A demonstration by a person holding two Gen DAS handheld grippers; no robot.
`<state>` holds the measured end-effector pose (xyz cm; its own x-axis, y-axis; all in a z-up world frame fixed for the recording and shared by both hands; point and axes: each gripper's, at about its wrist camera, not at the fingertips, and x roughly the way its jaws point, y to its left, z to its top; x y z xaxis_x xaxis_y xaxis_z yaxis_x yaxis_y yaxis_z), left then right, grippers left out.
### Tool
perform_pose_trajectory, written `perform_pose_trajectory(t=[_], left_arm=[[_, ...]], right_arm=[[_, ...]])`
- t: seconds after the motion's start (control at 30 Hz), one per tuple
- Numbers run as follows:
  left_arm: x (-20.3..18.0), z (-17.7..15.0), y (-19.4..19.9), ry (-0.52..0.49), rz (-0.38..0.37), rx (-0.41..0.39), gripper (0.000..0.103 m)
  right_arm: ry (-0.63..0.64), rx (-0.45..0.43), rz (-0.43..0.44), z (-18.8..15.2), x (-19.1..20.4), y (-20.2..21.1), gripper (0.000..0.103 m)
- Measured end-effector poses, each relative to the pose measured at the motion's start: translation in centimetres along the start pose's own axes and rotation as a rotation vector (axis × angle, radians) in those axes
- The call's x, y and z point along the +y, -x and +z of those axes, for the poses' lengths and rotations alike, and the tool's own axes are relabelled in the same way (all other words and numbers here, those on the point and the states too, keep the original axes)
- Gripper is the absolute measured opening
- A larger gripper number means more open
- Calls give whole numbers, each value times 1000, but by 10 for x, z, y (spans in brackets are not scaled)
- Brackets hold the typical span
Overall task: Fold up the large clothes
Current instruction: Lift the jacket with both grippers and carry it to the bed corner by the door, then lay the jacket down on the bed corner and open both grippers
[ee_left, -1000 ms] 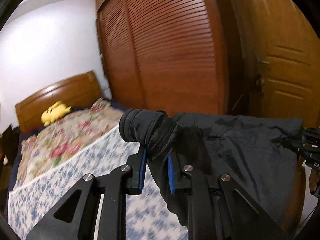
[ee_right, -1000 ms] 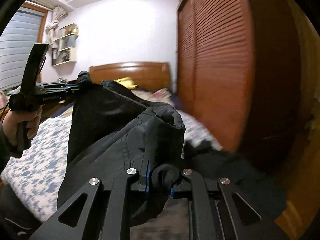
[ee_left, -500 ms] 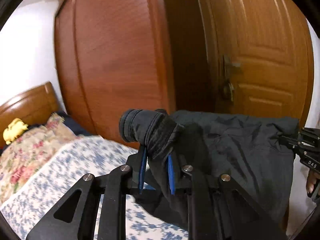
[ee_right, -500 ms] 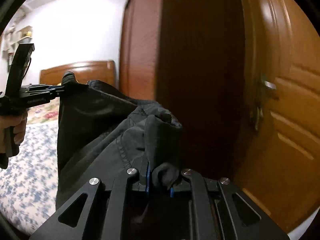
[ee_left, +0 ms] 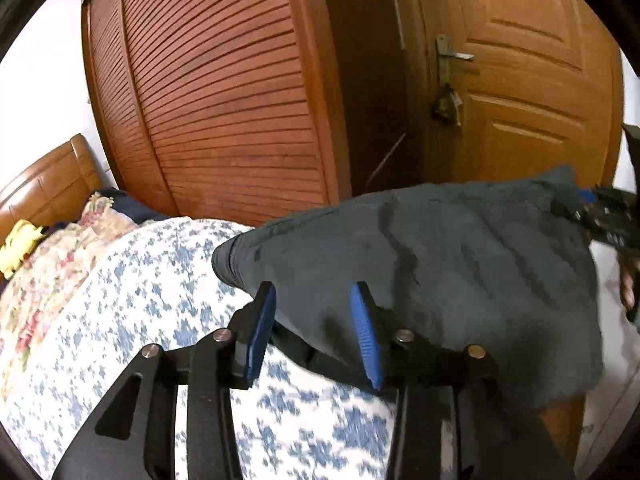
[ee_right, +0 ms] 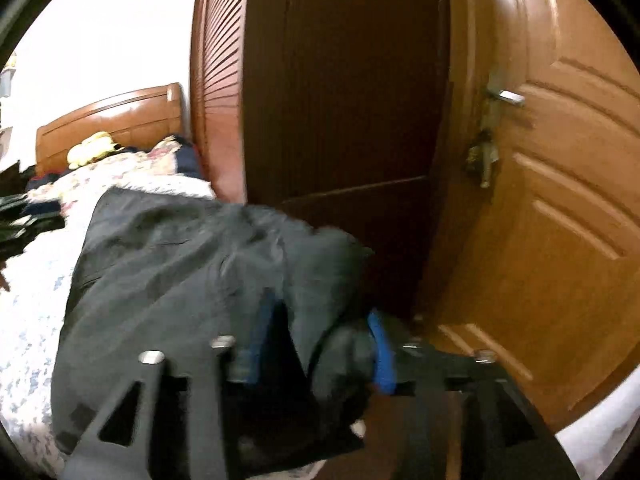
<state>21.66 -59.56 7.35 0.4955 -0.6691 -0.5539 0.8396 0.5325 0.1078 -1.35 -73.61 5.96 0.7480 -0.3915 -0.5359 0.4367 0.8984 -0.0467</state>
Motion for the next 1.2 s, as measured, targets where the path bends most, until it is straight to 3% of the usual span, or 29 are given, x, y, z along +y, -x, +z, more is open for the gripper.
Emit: perform_pose_trajectory(t=[0.1,0.23,0.3,0.37,0.53,0.63,0.77,0.97,1.2], left_arm=[[2,-19,13,14,-35,-2,43],[8,-43,27,50,-67,-14,60],[11,-54,31,80,-91,-8,64],[13,-63,34,98,-99,-4,70],[15,-81,46,111,-92,-1,75],[16,-91,54,117,-85,-8,76],[17,-102,61,127,-82,-6,78],[16,-116,66,129,-66,-4,79],[19,-129,81,155,-58,4,79]], right_arm=[[13,-28,-5,8,1,6,66],[44,-87,-14,17,20,26,67],[60,-91,51,18,34,30,67],[80,-96,56,19,47,28,67],[84,1,74,18,54,-11,67],[60,86,44,11,43,-30,67],[16,214,76,-3,30,-59,66],[-43,247,85,0,18,-67,66],[-22,208,60,-14,39,-66,67]])
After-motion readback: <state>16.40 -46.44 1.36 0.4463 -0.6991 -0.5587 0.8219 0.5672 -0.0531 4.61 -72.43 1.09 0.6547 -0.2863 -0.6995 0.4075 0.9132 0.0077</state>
